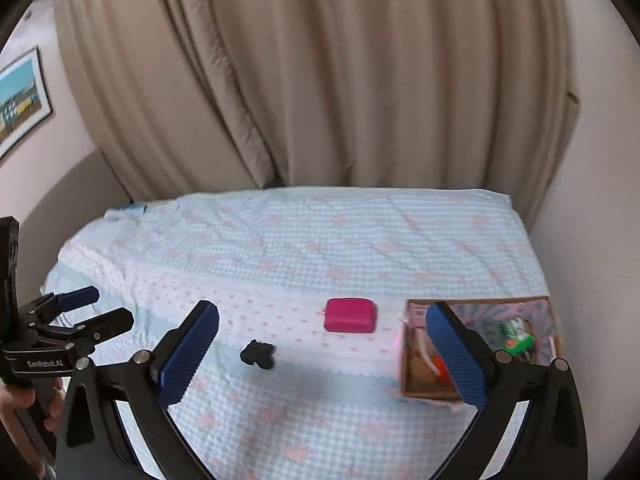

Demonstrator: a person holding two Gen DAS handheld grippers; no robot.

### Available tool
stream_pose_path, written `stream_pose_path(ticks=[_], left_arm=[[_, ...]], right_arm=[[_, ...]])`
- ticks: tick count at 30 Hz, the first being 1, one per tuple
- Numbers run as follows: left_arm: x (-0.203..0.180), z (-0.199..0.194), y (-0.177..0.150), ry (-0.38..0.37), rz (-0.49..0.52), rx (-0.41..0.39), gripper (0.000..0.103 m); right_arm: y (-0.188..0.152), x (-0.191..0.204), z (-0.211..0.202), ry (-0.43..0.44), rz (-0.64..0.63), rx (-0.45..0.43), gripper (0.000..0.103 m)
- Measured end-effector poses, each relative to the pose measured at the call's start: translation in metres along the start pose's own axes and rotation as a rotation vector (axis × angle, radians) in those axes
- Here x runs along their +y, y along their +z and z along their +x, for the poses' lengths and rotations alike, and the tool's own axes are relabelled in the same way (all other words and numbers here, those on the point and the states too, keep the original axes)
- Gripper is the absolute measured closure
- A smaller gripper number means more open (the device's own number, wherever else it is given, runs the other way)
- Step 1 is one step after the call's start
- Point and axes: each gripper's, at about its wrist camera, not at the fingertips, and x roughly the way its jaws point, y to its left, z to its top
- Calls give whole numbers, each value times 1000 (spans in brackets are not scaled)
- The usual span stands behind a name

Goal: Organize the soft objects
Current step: 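Lift both tools out of the box toward the black plush and magenta pouch, then grasp the black plush with the left tool while the right tool grasps the magenta pouch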

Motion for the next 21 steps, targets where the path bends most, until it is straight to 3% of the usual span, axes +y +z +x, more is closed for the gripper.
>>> stream_pose_path(ticks=[9,21], left_arm=[[50,106,-15,-28,-51,151,0],[48,240,-57,-24,-82,316,0]], right_arm=[[2,20,121,16,-223,172,0],[-25,-5,289,95,-606,492,0]])
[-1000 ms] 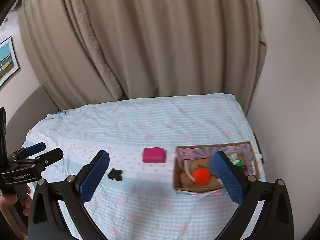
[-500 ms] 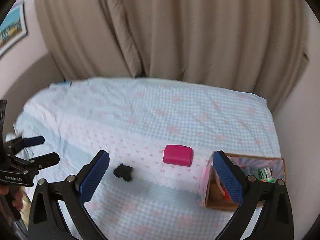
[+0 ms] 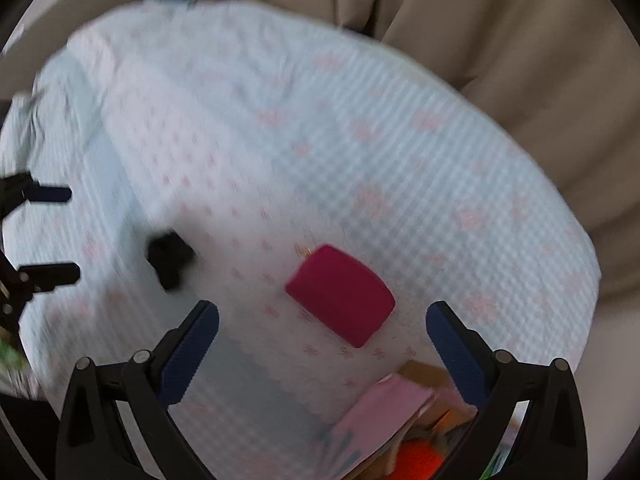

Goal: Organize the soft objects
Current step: 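Grasp the black plush with the left tool while the right tool grasps the magenta pouch, then carry the black plush and magenta pouch into the box and open both tools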

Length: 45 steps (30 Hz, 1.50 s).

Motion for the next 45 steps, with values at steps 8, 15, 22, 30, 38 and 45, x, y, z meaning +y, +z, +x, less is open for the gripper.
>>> stream_pose_path(ticks=[8,15,22,30,38,45], left_arm=[[5,76,5,22,-36,80,1],[12,112,4,35,-78,125,3],[7,130,0,71,-76,176,34],[11,127,6,110,-83,183,81],[13,100,13,82,-83,149,85],[11,47,29,51,-77,92,85]], right_arm=[[13,-9,91,28,-294,205,0],[9,-5,139,7,-459,294,0],[9,0,165,48,-476,337,7],[8,0,164,80,-431,345,38],[17,-14,141,77,-245,309,55],[29,-39,84,84,-26,227,56]])
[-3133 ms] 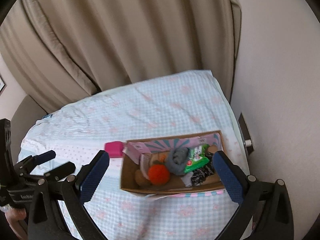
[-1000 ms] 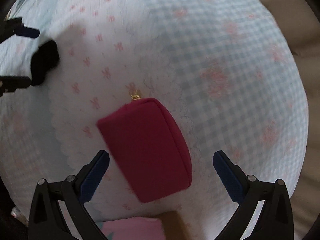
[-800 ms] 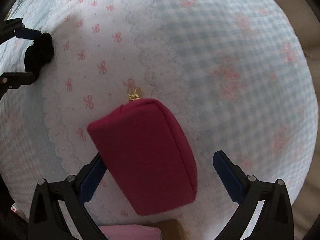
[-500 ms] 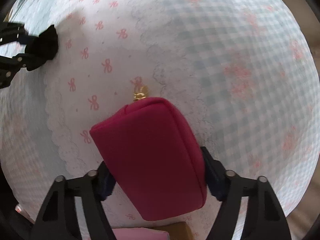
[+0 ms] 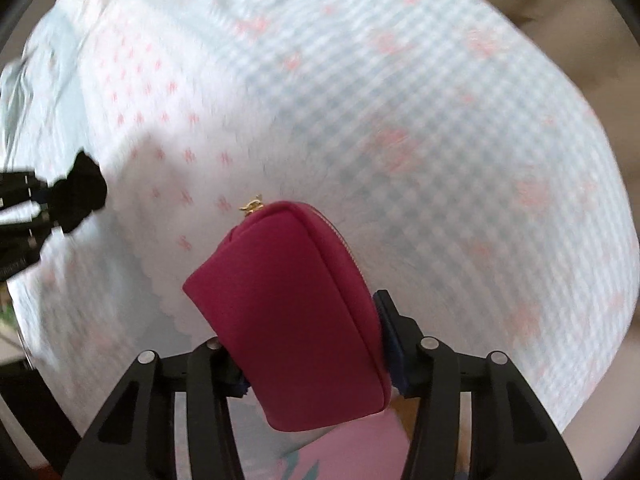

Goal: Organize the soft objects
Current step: 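Carry the black plush and magenta pouch into the box and open both tools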

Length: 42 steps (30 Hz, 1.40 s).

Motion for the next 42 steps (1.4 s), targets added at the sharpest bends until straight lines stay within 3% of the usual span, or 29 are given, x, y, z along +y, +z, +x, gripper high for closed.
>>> stream_pose_path(ticks=[3,7,16,21,26,34,42], left_arm=[[-9,-32,1,-18,25,-47,85],[-14,-81,3,-40,70,-112,85],[-77,-188,-4,-99,186,-262,85],[-126,-243,-4,-127,267,-345,85],[-186,-275,-17,-147,328,-388,85],[-291,-277,-60,-166,325,-399,85],[-371,-218,-76,-161,273,-318,85]], right_arm=[[-5,1,-36,-6,69,-54,56],[-36,19,-83,10,185,-117,56],[-101,44,-186,25,461,-283,56],[-153,42,-246,51,613,-389,56],[-207,28,-279,47,701,-456,56],[-300,-24,-305,45,771,-482,56],[-367,-83,-283,40,787,-435,56]])
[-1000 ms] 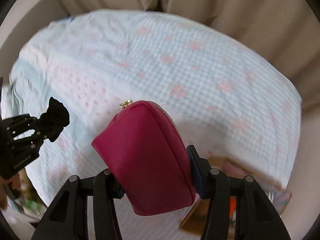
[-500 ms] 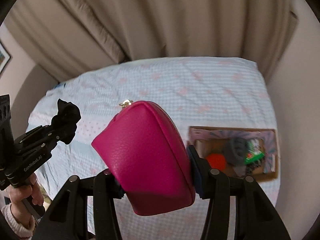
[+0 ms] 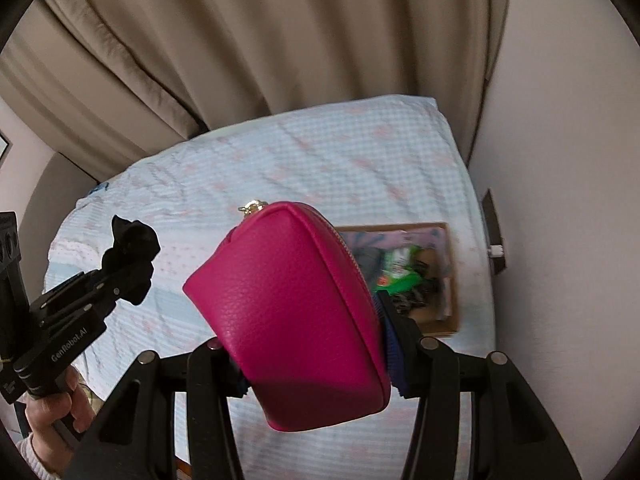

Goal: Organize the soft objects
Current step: 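Carry the black plush and magenta pouch into the box and open both tools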

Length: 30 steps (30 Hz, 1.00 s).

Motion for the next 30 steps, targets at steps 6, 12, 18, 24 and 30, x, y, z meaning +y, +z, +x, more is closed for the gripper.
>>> stream_pose_path(ticks=[6,12,18,24,30], left_arm=[[-14,72,-5,35,-34,97,85],[-4,143,0,91,-63,187,85],[17,209,0,142,-108,268,85],[26,247,-5,159,-108,317,85],[27,242,0,196,-136,250,0]], right_arm=[[3,-48,44,-11,0,34,56],[7,-66,100,19,4,58,56],[2,-66,150,77,52,77,56],[-14,-57,184,77,-35,66,54],[-33,-50,196,109,-136,44,31]])
